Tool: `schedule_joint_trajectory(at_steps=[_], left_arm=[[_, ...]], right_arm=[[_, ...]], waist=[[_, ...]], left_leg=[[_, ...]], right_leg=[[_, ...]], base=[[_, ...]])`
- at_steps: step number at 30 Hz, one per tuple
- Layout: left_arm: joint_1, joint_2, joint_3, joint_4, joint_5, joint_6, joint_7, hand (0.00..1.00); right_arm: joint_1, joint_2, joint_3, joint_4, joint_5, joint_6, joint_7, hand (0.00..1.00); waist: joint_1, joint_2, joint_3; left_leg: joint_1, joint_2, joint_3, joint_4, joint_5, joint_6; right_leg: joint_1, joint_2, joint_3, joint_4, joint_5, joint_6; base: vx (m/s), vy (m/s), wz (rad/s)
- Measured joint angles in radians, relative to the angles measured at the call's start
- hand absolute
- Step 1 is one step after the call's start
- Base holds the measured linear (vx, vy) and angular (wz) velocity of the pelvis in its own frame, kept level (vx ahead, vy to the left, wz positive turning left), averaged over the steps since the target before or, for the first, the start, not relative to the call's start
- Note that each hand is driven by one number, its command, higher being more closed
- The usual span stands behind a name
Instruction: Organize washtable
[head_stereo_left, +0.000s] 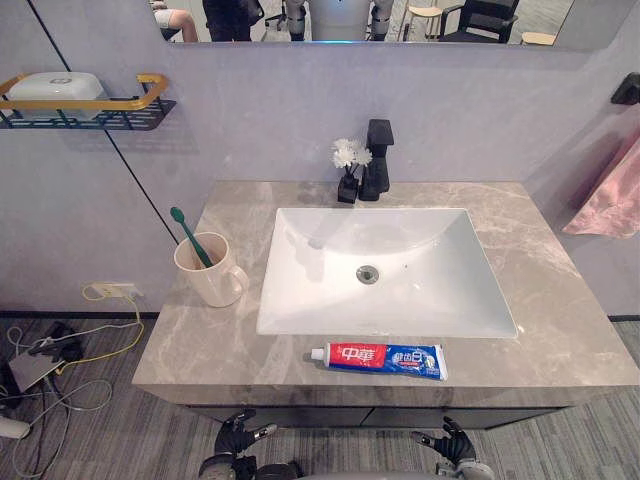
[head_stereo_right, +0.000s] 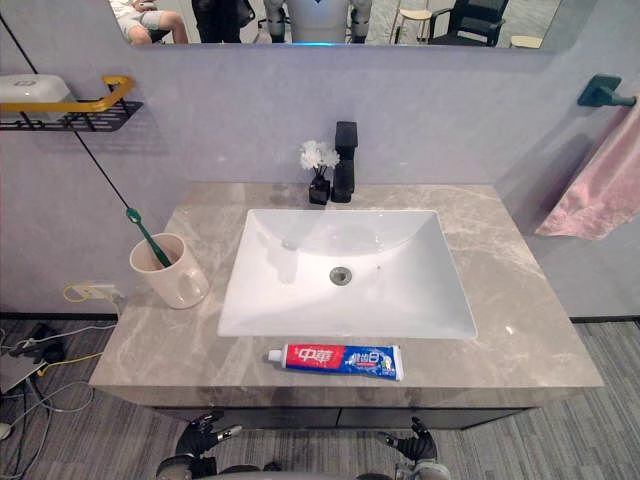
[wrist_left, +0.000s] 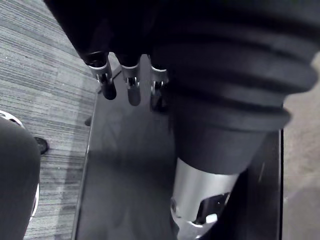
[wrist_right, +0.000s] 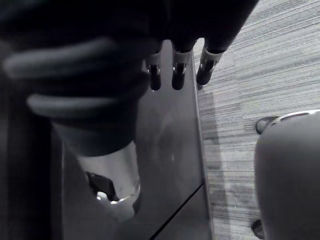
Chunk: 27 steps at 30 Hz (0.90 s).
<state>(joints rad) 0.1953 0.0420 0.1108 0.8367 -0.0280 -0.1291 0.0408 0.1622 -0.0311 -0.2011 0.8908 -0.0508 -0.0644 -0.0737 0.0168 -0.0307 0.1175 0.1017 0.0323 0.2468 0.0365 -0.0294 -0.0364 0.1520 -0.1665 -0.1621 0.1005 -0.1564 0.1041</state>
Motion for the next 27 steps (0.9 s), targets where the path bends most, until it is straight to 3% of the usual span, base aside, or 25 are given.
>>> schedule_joint_trajectory(at_steps=[4, 5, 11, 22, 27], left_arm=[[-0.004, -0.001, 0.000, 0.021, 0.000, -0.006, 0.001, 0.00], [-0.028, 0.021, 0.007, 0.065, 0.000, -0.007, 0.004, 0.00], [-0.029, 0.021, 0.006, 0.066, 0.000, -0.007, 0.004, 0.00], [-0.059, 0.022, -0.032, 0.108, -0.012, 0.012, 0.016, 0.00], [-0.055, 0.020, 0.027, 0.117, -0.052, 0.017, 0.027, 0.00]], right_arm=[[-0.017, -0.005, -0.018, 0.041, -0.001, -0.001, 0.003, 0.00], [-0.039, -0.028, -0.030, 0.114, -0.021, 0.000, 0.003, 0.00], [-0.038, -0.028, -0.030, 0.114, -0.020, 0.000, 0.003, 0.00], [-0.018, -0.025, -0.091, 0.133, 0.232, -0.003, 0.036, 0.00], [-0.022, -0.030, -0.145, 0.143, 0.278, -0.005, 0.037, 0.00]], waist=[[0.000, 0.000, -0.003], [0.000, -0.004, 0.008], [0.000, -0.003, 0.008], [0.000, 0.008, 0.001], [0.000, 0.009, 0.001]], left_leg=[[0.017, 0.003, -0.019, -0.034, 0.023, -0.003], [0.085, -0.035, -0.071, -0.130, 0.057, 0.014], [0.085, -0.035, -0.071, -0.130, 0.057, 0.014], [0.058, -0.036, -0.099, -0.130, 0.059, 0.013], [0.051, -0.036, -0.111, -0.130, 0.060, 0.011]], right_leg=[[0.002, 0.012, 0.002, 0.000, 0.005, 0.000], [0.053, 0.007, 0.029, -0.068, 0.033, 0.005], [0.053, 0.007, 0.028, -0.068, 0.033, 0.005], [0.052, 0.006, -0.013, -0.087, 0.039, 0.014], [0.057, 0.007, -0.033, -0.092, 0.041, 0.017]], base=[[-0.04, -0.032, 0.01], [0.00, 0.000, 0.00], [0.00, 0.000, 0.00], [0.00, -0.005, 0.08], [0.03, -0.021, 0.09]])
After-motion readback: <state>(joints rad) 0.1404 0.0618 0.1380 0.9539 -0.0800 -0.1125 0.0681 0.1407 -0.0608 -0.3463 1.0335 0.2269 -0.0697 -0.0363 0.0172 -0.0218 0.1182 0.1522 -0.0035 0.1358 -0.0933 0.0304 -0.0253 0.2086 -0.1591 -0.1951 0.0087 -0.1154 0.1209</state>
